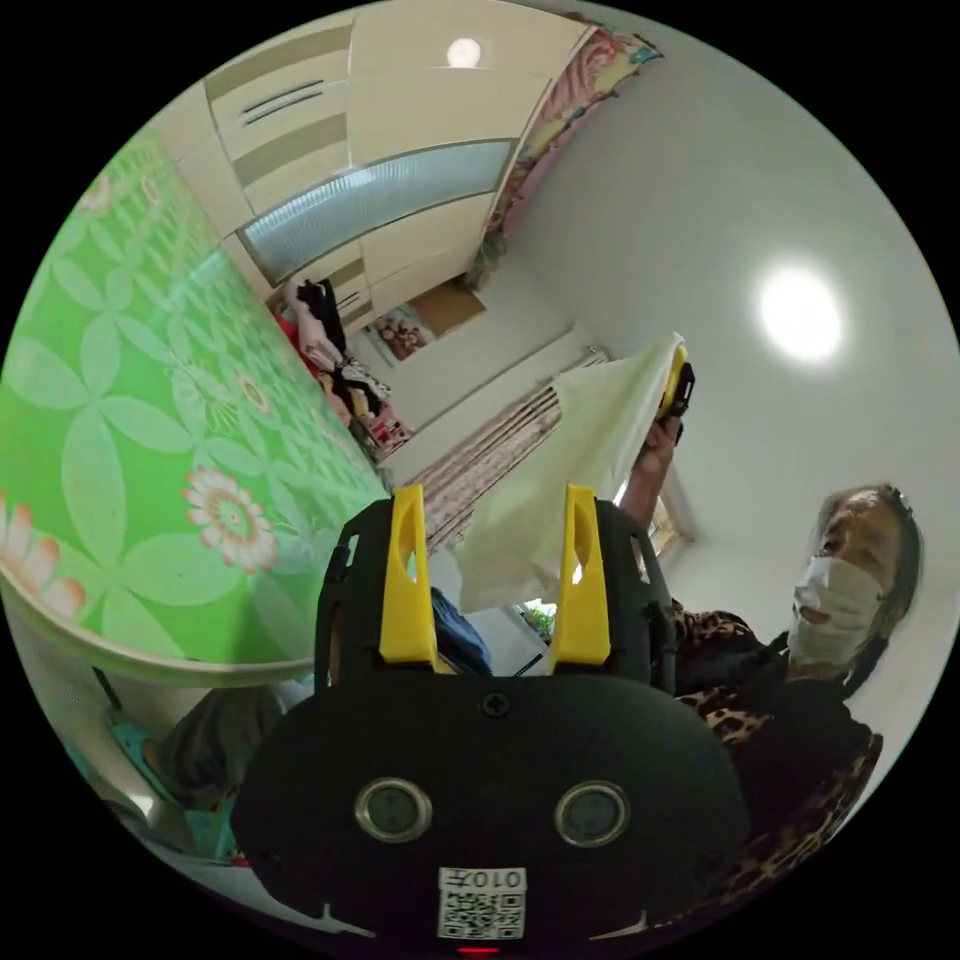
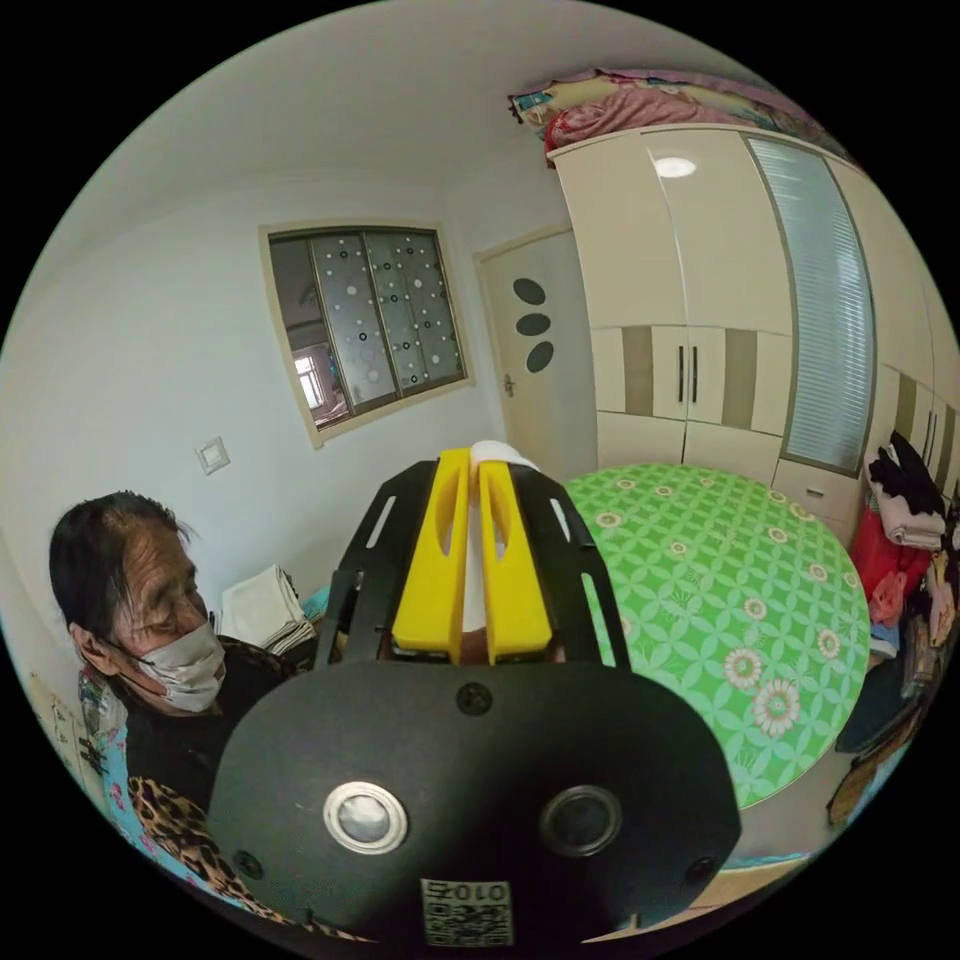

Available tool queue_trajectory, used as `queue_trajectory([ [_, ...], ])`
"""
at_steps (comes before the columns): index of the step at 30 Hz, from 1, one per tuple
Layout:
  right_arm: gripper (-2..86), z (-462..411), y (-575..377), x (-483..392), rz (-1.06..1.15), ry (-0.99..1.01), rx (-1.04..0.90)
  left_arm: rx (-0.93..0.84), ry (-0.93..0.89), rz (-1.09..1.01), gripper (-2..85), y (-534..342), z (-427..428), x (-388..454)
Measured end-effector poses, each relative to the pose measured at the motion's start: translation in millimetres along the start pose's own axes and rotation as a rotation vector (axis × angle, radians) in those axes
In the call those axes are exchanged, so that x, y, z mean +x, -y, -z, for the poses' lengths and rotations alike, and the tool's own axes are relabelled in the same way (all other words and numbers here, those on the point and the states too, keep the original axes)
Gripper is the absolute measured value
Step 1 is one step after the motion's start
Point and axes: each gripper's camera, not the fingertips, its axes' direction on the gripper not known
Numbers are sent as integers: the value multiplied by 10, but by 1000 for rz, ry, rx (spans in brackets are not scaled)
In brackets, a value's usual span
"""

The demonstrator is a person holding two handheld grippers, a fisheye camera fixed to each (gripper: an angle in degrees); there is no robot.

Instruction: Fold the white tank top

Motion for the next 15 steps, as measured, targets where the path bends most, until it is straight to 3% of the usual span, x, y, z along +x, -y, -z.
queue_trajectory([
  [4,13,-108,-59,33,4,-14,-9,25,-64,-108,163,-10,18,148],
  [9,13,-190,-128,139,8,-23,-24,16,70,-162,96,107,27,177],
  [15,13,-59,-283,333,18,-48,-11,140,102,-154,32,209,413,103],
])
